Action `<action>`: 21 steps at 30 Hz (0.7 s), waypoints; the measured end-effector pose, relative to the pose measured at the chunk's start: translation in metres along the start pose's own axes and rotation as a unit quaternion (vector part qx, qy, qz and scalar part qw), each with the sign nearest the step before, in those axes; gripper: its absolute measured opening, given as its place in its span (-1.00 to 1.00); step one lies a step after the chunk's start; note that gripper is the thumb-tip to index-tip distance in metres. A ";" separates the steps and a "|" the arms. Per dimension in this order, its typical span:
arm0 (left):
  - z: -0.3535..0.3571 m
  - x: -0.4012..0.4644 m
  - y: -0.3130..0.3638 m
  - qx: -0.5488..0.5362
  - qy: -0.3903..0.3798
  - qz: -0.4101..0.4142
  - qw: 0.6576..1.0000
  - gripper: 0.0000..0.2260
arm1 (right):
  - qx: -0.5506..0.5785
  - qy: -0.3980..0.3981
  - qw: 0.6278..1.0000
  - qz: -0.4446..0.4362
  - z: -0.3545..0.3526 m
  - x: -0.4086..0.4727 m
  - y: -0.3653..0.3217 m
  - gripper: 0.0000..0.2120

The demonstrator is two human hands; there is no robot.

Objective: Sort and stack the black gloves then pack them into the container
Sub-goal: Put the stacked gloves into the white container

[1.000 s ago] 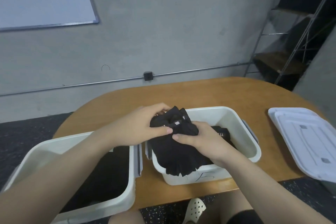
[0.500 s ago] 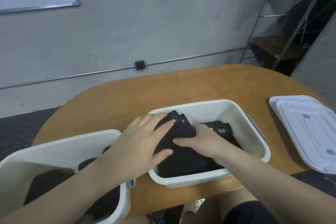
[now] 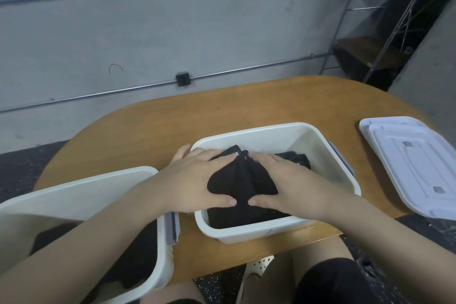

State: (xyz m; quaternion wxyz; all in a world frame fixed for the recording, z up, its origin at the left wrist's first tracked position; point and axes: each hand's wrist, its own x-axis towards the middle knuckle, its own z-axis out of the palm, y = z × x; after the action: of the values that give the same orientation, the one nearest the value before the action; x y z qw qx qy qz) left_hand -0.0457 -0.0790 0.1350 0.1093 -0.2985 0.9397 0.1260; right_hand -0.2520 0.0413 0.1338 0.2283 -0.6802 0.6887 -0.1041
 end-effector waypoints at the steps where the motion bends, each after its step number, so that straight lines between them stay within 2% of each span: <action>1: 0.000 0.003 0.002 0.008 -0.008 -0.003 1.000 -0.17 | -0.041 0.005 0.999 -0.016 0.000 -0.001 0.001 -0.16; 4: 0.002 0.010 0.006 0.053 -0.025 -0.018 0.998 -0.08 | -0.071 -0.044 0.995 -0.051 -0.002 0.004 0.003 -0.17; 7: 0.005 0.014 0.013 0.116 -0.036 -0.027 0.992 -0.05 | -0.079 -0.086 0.992 -0.037 0.004 0.014 0.006 -0.23; 12: 0.005 0.013 0.020 0.123 -0.016 -0.033 0.992 -0.05 | -0.027 -0.060 0.997 -0.039 0.010 0.015 0.016 -0.24; 15: 0.004 0.004 0.019 0.059 0.034 -0.035 0.997 -0.17 | 0.038 0.001 0.999 -0.032 0.001 0.002 0.025 -0.38; 17: 0.004 -0.004 0.022 0.032 0.063 -0.045 0.996 -0.28 | 0.052 0.083 0.994 -0.044 -0.007 -0.014 0.035 -0.51; 21: -0.002 -0.018 0.056 0.005 0.102 -0.057 0.993 -0.42 | 0.071 0.264 0.960 -0.053 -0.018 -0.064 0.062 -0.62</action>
State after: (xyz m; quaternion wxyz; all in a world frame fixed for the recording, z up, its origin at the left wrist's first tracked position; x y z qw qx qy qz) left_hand -0.0646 -0.0260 0.1510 0.0211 -0.3625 0.9280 0.0836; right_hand -0.3176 0.1045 0.1326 0.0806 -0.6462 0.6781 -0.3408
